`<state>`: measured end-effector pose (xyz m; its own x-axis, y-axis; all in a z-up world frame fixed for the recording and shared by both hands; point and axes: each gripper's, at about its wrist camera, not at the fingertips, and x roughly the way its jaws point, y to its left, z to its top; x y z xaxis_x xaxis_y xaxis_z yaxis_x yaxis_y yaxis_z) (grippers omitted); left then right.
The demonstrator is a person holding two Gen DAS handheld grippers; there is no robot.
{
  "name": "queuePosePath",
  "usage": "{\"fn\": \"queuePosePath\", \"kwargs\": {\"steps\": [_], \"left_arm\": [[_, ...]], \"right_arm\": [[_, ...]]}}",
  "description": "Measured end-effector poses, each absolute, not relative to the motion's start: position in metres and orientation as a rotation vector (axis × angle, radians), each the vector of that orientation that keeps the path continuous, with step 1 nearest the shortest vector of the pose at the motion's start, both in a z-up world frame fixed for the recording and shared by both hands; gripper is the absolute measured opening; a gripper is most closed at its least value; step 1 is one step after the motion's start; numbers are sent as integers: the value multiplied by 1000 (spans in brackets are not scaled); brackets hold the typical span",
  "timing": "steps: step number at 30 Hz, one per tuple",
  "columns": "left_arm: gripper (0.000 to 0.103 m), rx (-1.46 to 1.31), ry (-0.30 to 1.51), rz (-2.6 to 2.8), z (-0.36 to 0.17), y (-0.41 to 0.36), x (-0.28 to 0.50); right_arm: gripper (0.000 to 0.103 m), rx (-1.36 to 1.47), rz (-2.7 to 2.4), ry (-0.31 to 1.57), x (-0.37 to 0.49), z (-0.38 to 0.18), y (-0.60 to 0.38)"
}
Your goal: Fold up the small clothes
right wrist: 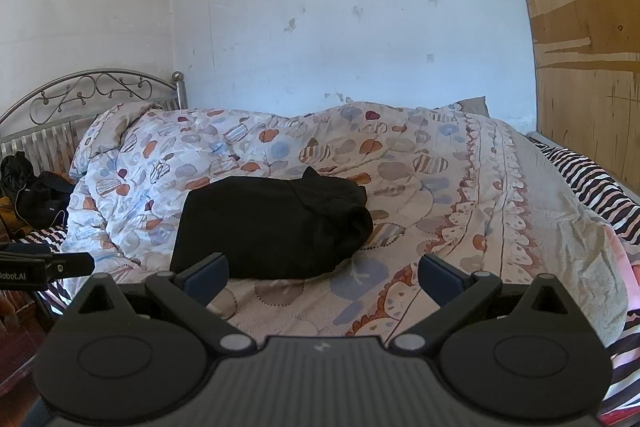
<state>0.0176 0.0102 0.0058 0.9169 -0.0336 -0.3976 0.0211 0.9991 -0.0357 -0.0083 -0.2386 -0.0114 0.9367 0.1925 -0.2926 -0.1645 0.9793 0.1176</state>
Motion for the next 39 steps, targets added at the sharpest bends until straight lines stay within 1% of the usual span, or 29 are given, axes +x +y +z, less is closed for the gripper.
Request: {"fn": "queuePosePath", "kwargs": {"steps": [13, 23, 39], "left_arm": [[102, -31, 415, -28, 5, 11, 18], [102, -28, 426, -29, -5, 12, 15], [102, 8, 518, 41, -5, 10, 35]], "right_arm": [[103, 94, 182, 311, -8, -11, -238], [103, 97, 183, 317, -10, -15, -235], [103, 116, 177, 365, -13, -25, -233]]}}
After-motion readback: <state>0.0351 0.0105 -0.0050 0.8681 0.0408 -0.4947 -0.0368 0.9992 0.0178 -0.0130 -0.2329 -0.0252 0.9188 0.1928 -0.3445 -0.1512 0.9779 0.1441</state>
